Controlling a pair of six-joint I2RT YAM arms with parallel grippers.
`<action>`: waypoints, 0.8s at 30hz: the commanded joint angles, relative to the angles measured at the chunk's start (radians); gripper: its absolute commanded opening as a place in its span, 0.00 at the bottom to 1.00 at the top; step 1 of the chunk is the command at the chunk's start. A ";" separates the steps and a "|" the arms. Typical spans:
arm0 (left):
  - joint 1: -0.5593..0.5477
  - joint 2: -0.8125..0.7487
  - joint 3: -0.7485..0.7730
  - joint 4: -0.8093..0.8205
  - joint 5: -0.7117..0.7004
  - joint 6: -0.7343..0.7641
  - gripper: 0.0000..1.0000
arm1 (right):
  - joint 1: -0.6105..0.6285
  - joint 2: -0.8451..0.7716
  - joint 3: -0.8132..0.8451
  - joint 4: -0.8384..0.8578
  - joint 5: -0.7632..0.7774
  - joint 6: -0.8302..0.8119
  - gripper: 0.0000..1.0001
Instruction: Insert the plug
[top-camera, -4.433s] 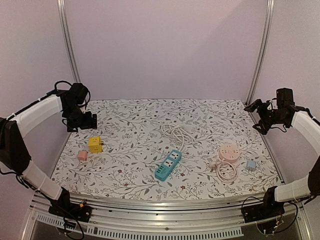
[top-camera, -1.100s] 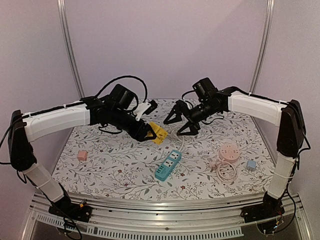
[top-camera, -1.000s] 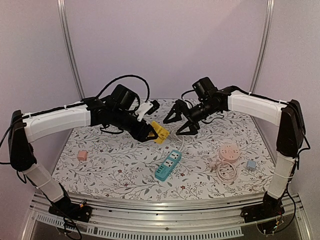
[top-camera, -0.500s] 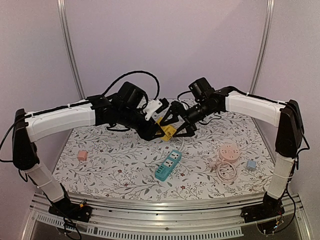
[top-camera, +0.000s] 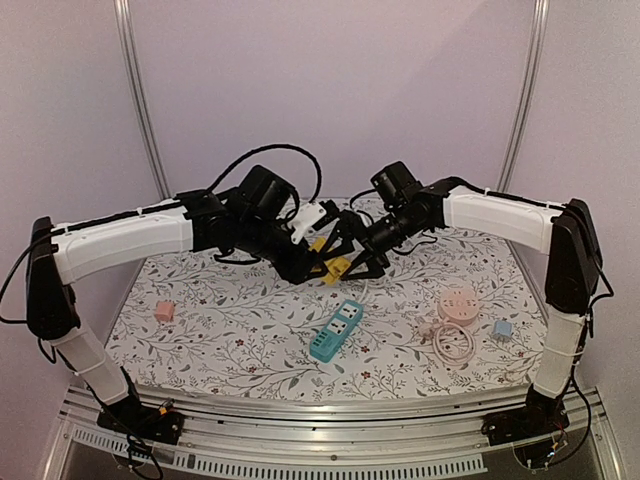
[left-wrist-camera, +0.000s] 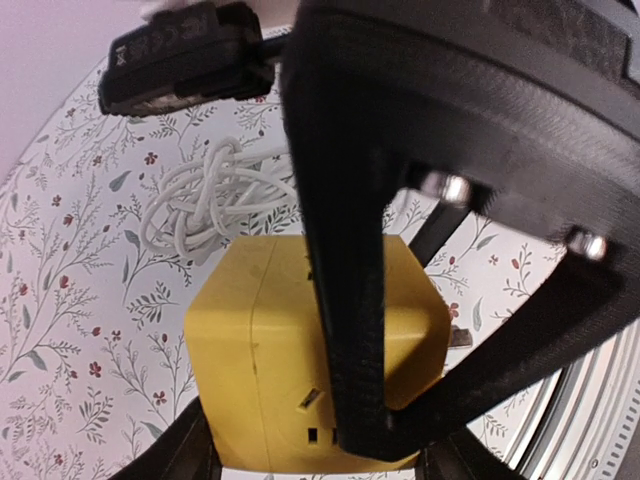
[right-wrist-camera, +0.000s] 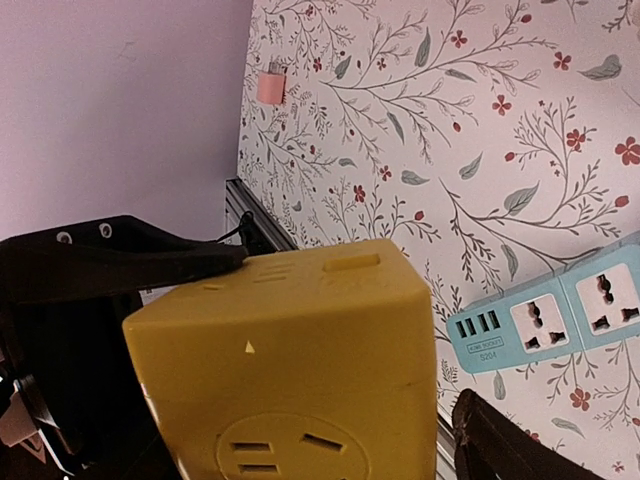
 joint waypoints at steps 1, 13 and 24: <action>-0.021 0.016 0.035 -0.014 0.000 0.022 0.00 | 0.010 0.022 0.027 0.008 -0.010 0.008 0.84; -0.026 0.058 0.088 -0.057 -0.019 0.011 0.00 | 0.011 0.038 0.052 -0.014 -0.012 -0.006 0.70; -0.026 0.094 0.120 -0.069 -0.042 -0.033 0.04 | 0.011 0.045 0.063 -0.031 -0.019 -0.030 0.40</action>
